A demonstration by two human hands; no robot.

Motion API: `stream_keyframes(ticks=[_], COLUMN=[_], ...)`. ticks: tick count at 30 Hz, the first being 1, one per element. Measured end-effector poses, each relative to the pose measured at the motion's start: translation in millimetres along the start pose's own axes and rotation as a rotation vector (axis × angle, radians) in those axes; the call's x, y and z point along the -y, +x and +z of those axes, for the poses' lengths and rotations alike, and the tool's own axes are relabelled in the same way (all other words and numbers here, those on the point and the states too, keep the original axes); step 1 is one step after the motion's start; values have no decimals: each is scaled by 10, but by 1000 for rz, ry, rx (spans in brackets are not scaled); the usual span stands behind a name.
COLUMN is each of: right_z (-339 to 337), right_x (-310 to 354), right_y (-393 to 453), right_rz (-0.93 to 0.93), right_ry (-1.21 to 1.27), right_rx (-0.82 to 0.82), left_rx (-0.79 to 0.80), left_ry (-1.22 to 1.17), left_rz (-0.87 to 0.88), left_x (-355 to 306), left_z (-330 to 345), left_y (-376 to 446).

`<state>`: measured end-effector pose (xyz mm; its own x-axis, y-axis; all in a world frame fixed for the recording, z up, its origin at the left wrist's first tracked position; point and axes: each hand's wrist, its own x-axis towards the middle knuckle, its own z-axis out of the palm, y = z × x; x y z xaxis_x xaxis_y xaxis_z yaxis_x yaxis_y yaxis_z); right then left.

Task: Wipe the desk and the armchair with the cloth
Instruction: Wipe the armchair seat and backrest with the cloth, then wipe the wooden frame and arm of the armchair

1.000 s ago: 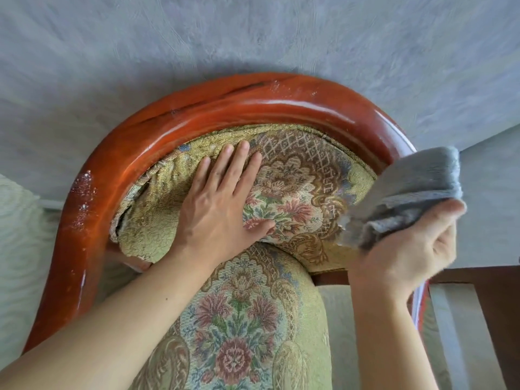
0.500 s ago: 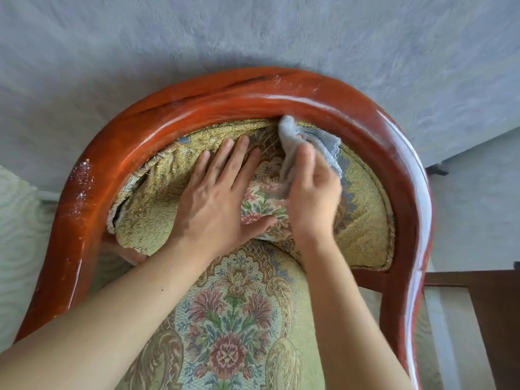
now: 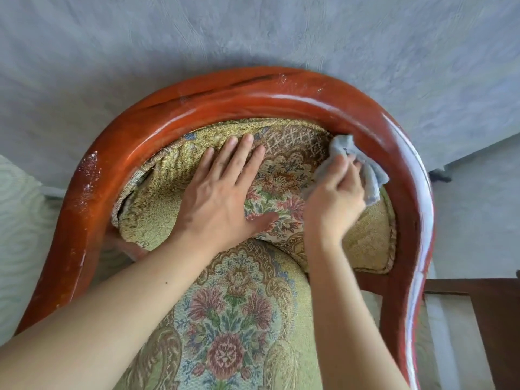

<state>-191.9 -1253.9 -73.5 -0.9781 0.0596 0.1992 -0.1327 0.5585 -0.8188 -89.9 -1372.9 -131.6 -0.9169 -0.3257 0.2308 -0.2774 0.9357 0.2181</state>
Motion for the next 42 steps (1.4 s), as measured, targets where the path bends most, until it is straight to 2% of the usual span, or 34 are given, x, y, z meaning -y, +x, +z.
stream_keyframes(ticks=[2, 5, 6, 9, 12, 17, 21, 25, 28, 33, 37, 42], right_z=[123, 249, 219, 29, -182, -452, -597, -559, -472, -430, -522, -625], right_x=[66, 165, 184, 151, 165, 138, 191, 218, 212, 241, 168, 121], right_y=[-77, -181, -162, -38, -34, -318, -712, -1172, -1494, -1985, -2287, -2632], right_rz=[-108, -309, -317, -226, -27, 238, 341, 297, 294, 366, 360, 329], right_ry=[-85, -86, -71, 223, 507, 745, 701, 574, 573, 661, 660, 667], right_rx=[51, 192, 250, 374, 332, 309, 414, 547, 636, 807, 882, 959], left_rx=[10, 31, 47, 86, 87, 140, 217, 237, 200, 138, 106, 118], left_ry=[-6, -11, -17, -35, -114, -203, -152, -93, -56, -18, -18, -35], left_rz=[-1, 3, 0, -30, -82, -201, -248, -338, -445, -648, -814, -934], left_x=[-8, -16, -20, -60, -155, -83, 120, 228, 248, 223, 179, 103], left_z=[-10, -52, -78, -181, -306, -599, -831, -975, -1056, -1133, -1073, -915], left_y=[3, 5, -1, 18, 61, -335, -1165, -2080, -2597, -3282, -3746, -4074])
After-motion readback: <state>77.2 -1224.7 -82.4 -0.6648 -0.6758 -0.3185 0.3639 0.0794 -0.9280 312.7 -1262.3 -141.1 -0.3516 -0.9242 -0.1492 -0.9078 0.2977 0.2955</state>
